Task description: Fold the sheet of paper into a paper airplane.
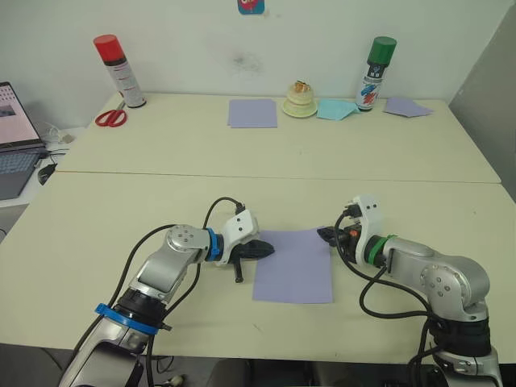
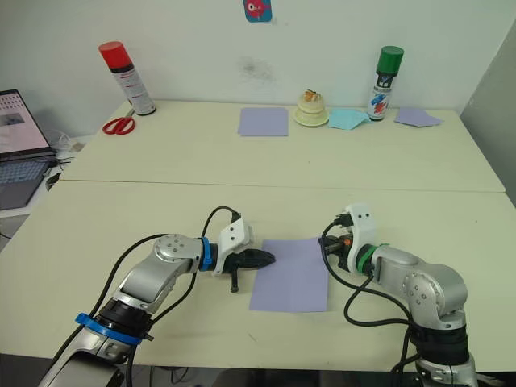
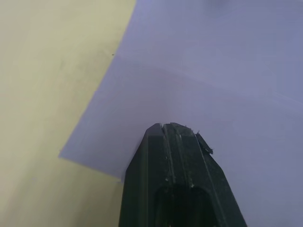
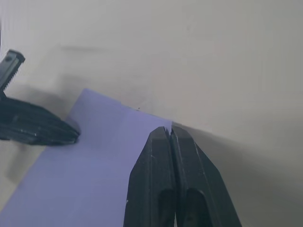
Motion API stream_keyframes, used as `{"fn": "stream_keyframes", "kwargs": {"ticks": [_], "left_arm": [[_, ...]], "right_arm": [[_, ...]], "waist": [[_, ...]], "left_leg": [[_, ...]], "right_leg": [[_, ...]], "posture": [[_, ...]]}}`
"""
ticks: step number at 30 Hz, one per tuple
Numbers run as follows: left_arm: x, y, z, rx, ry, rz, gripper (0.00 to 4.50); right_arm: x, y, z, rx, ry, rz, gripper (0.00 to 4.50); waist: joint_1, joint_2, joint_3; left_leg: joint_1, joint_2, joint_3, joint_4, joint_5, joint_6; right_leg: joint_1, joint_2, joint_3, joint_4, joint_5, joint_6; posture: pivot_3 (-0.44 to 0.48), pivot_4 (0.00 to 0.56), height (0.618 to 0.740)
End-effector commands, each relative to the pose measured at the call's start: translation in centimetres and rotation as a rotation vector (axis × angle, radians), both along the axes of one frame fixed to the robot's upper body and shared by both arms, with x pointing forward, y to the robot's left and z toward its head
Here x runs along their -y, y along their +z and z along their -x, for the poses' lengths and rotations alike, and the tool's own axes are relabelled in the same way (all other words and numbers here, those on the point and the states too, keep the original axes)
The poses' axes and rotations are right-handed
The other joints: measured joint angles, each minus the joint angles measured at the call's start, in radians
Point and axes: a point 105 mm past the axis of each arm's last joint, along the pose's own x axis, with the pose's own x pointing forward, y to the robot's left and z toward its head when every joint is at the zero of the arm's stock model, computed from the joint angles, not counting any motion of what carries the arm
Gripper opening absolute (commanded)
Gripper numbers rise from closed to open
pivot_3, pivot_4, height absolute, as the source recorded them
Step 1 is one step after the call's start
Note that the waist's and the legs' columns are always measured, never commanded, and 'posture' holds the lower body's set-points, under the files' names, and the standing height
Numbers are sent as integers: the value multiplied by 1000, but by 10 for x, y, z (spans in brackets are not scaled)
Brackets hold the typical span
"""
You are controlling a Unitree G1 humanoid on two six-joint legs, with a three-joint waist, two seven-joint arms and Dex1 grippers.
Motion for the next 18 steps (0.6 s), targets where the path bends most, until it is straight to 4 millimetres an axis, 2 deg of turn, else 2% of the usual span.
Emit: {"fn": "stream_keyframes", "kwargs": {"ticks": [1,6,12,18], "left_arm": [[-16,-12,-5,-32,63,-48,0],[-11,-14,0,-39,51,-40,0],[-9,-16,3,-46,46,-36,0],[-8,-16,6,-49,39,-35,0]], "right_arm": [[-9,17,4,184,72,91,51],[-19,21,11,357,177,223,51],[-29,4,29,509,369,411,51],[-30,-8,35,610,465,528,51]], "waist": [[0,0,0],[0,0,0],[0,0,-1],[0,0,-1]], "left_leg": [[0,0,0,0,0,0],[0,0,0,-1,0,0],[0,0,0,-1,0,0],[1,0,0,-1,0,0]], "right_leg": [[0,0,0,0,0,0],[0,0,0,0,0,0],[0,0,0,-1,0,0],[0,0,0,-1,0,0]], "posture": [[0,150,740],[0,150,740],[0,150,740],[0,150,740]]}}
